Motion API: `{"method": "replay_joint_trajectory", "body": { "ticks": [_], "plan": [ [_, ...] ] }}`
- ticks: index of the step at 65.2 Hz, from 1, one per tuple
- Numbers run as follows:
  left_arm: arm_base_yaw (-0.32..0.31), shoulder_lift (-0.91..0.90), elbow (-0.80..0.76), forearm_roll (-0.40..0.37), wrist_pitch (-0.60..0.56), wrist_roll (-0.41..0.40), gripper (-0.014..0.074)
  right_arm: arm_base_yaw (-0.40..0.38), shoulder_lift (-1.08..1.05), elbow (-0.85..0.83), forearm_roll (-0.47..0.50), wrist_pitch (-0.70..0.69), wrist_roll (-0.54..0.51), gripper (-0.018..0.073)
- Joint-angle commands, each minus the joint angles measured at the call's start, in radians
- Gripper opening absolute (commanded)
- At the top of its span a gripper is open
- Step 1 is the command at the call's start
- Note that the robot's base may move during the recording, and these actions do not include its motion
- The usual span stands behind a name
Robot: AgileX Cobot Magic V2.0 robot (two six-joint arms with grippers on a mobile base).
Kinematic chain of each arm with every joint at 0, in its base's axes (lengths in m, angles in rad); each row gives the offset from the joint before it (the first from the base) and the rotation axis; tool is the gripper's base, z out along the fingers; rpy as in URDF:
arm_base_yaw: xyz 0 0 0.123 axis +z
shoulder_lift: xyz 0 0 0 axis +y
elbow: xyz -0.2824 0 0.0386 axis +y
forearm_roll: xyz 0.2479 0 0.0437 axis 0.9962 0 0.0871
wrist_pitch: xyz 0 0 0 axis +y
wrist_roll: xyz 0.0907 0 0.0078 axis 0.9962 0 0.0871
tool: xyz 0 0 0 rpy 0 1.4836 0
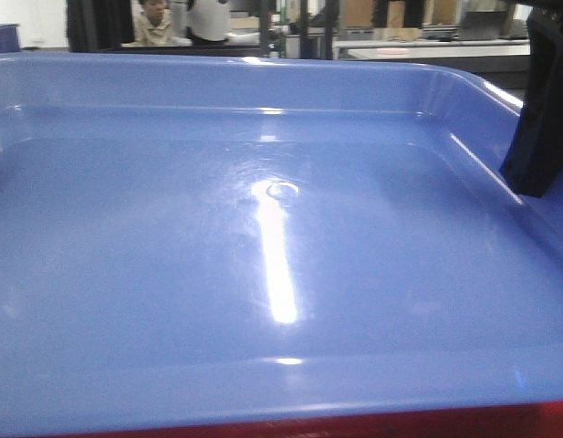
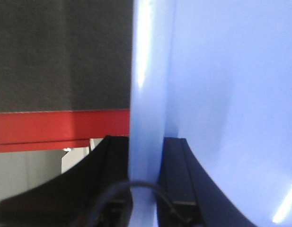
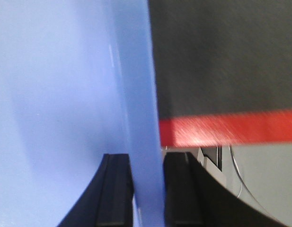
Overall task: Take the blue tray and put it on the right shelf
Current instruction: 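Hold the tray raised in both grippers while the base drives to the shelf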
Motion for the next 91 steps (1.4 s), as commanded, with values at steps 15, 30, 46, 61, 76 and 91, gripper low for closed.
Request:
{"method": "replay_joint_trajectory", "body": {
  "ticks": [15, 30, 46, 61, 76, 91],
  "plan": [
    [-0.001, -0.018, -0.023, 0.004, 0.007, -0.008, 0.0004, -0.003, -0.029, -0.024, -0.05, -0.014, 0.018, 0.0212],
    [-0.001, -0.018, -0.023, 0.004, 0.007, -0.008, 0.0004, -0.003, -0.029, -0.024, -0.05, -0.014, 0.018, 0.0212],
    [-0.001, -0.018, -0.023, 0.004, 0.007, -0.008, 0.0004, -0.003, -0.029, -0.024, -0.05, -0.013, 0.018, 0.0212],
    [-0.001, -0.018, -0.023, 0.004, 0.007, -0.008, 0.0004, -0.003, -0.029, -0.024, -0.05, -0.013, 0.018, 0.0212],
    [-0.001, -0.018, -0.023, 0.004, 0.007, -0.008, 0.0004, -0.003, -0.029, -0.024, -0.05, -0.013, 0.018, 0.0212],
    [-0.001, -0.018, -0.023, 0.004, 0.007, -0.008, 0.0004, -0.003, -0.029, -0.024, -0.05, -0.012, 0.018, 0.0212]
  ]
}}
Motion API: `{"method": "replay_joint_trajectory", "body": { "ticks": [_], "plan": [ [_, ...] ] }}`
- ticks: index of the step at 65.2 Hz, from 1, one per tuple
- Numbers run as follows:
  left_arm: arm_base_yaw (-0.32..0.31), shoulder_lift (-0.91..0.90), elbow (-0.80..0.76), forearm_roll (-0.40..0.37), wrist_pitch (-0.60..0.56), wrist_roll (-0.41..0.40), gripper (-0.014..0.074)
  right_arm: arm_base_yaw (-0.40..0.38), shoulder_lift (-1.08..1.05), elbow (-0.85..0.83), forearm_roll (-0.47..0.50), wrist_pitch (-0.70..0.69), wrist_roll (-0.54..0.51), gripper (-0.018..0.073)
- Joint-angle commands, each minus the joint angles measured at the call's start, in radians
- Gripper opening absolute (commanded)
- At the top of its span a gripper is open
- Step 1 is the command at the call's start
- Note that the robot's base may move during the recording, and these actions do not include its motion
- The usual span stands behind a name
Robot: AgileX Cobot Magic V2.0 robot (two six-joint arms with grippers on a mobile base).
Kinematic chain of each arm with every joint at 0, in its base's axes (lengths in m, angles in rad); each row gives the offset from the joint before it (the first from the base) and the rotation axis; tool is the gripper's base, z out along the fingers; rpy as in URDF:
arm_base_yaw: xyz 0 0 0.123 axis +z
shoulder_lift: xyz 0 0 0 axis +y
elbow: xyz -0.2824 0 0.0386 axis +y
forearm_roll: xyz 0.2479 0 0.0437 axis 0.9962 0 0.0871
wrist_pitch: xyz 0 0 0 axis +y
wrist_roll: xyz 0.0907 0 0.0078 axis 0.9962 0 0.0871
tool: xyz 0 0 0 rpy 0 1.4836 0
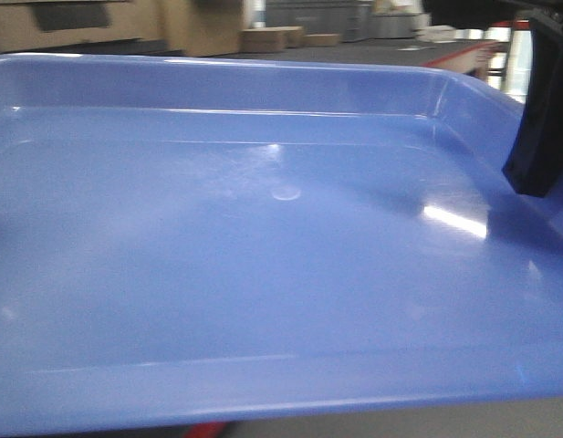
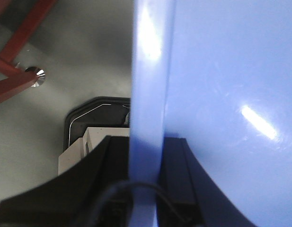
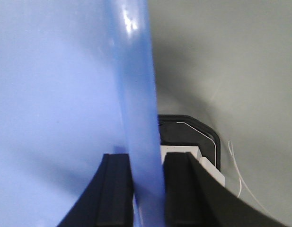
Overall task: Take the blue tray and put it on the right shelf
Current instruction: 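Hold the tray raised in both grippers while the base drives to the shelf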
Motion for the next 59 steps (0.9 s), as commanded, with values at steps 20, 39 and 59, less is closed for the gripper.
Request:
{"method": "replay_joint_trajectory", "body": {
  "ticks": [20, 39, 59],
  "plan": [
    [-0.001, -0.016, -0.023, 0.015, 0.007, -0.008, 0.0004, -0.003, -0.028, -0.024, -0.046, -0.012, 0.018, 0.0212],
    [-0.001, -0.016, -0.023, 0.015, 0.007, -0.008, 0.0004, -0.003, -0.028, -0.024, -0.046, -0.012, 0.018, 0.0212],
    [-0.001, -0.016, -0.023, 0.015, 0.007, -0.008, 0.0004, -0.003, -0.028, -0.024, -0.046, -0.012, 0.018, 0.0212]
  ]
}}
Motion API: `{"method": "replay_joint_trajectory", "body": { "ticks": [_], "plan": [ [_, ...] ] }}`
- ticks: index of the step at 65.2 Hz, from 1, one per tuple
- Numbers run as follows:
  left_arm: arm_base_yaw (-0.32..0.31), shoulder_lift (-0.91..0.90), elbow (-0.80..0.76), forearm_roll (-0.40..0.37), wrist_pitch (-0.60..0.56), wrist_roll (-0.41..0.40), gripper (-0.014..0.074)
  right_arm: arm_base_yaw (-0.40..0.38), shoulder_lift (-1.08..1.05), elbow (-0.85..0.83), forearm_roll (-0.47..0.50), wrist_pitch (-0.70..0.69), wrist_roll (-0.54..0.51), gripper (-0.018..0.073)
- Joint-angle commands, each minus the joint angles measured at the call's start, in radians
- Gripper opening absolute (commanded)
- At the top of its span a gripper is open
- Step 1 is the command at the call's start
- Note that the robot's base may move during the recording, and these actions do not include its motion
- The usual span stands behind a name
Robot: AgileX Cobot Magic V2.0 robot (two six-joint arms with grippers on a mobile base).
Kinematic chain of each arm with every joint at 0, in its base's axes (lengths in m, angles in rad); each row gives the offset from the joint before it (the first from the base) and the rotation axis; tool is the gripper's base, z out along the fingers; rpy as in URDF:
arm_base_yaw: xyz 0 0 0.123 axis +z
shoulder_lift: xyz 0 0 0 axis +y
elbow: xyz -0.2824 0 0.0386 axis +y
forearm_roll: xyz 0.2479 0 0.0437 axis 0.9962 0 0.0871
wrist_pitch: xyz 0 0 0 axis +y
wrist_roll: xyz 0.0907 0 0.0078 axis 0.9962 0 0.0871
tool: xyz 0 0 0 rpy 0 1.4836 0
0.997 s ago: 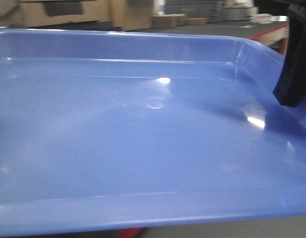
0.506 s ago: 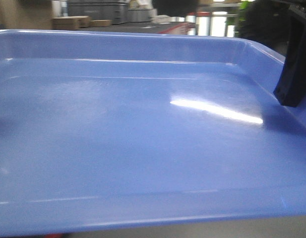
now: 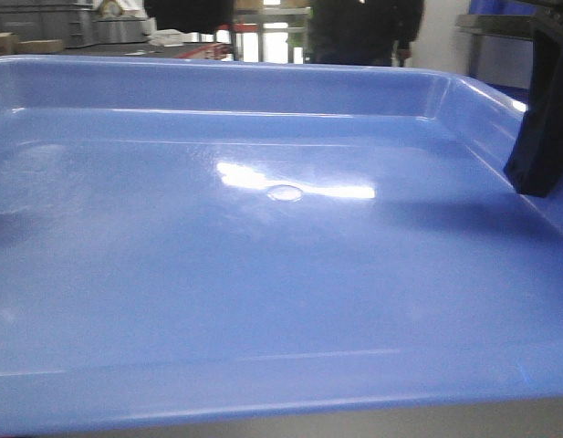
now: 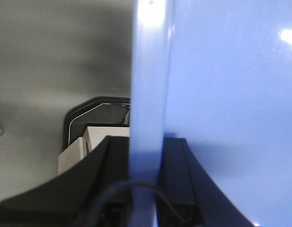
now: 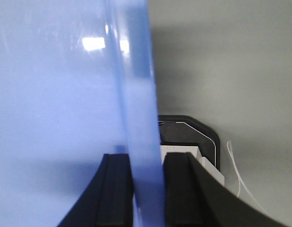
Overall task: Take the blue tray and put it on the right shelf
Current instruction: 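Hold the tray raised in both grippers while the base drives to the shelf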
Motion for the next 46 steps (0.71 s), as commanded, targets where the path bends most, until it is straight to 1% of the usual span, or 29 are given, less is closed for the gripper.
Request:
{"method": "replay_joint_trajectory", "body": {
  "ticks": [1, 46],
  "plan": [
    [-0.001, -0.016, -0.023, 0.017, 0.005, -0.008, 0.0004, -0.003, -0.028, -0.024, -0.045, -0.013, 0.018, 0.0212],
    [-0.001, -0.016, -0.023, 0.017, 0.005, -0.008, 0.0004, -0.003, -0.028, -0.024, -0.045, -0.009, 0.018, 0.0212]
  ]
}}
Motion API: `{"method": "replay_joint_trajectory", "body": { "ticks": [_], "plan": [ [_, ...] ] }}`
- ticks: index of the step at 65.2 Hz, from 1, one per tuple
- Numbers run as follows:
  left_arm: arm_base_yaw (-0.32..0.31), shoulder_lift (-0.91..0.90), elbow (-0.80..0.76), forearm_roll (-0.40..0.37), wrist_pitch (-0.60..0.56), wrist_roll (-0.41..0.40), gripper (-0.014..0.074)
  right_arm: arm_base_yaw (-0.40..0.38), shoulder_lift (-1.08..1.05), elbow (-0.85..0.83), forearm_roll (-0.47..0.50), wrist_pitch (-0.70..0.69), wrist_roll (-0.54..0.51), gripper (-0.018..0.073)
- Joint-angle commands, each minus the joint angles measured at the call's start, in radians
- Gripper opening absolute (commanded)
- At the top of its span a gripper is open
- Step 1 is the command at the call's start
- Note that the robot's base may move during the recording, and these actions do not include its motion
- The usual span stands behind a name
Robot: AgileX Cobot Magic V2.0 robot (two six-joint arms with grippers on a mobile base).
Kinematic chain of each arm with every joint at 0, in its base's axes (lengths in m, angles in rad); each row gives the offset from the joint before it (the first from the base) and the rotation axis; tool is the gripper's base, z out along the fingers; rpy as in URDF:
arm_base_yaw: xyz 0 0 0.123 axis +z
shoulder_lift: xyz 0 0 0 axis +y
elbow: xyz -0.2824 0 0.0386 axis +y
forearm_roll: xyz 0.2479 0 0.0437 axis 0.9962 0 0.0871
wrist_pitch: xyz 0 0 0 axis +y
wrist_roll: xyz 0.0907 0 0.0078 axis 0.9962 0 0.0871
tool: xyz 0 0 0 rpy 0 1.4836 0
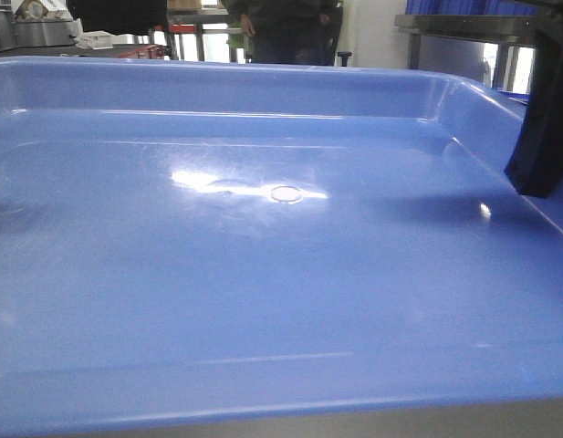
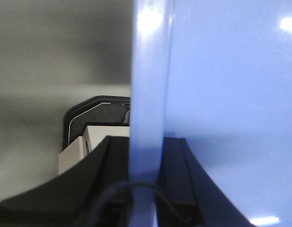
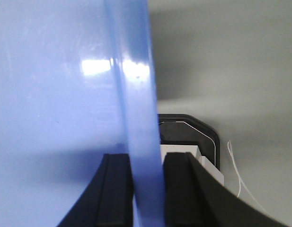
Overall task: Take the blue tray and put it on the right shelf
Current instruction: 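Hold the tray raised in both grippers while the base drives to the shelf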
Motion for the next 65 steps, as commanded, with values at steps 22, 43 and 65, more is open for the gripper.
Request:
{"method": "replay_joint_trajectory", "body": {
  "ticks": [22, 43, 65],
  "plan": [
    [-0.001, -0.016, -0.023, 0.019, 0.005, -0.008, 0.0004, -0.003, -0.028, -0.024, -0.045, -0.012, 0.018, 0.0212],
    [-0.001, -0.016, -0.023, 0.019, 0.005, -0.008, 0.0004, -0.003, -0.028, -0.024, -0.045, -0.011, 0.018, 0.0212],
    [-0.001, -0.016, -0.023, 0.019, 0.005, -0.008, 0.0004, -0.003, -0.028, -0.024, -0.045, -0.011, 0.018, 0.0212]
  ]
}}
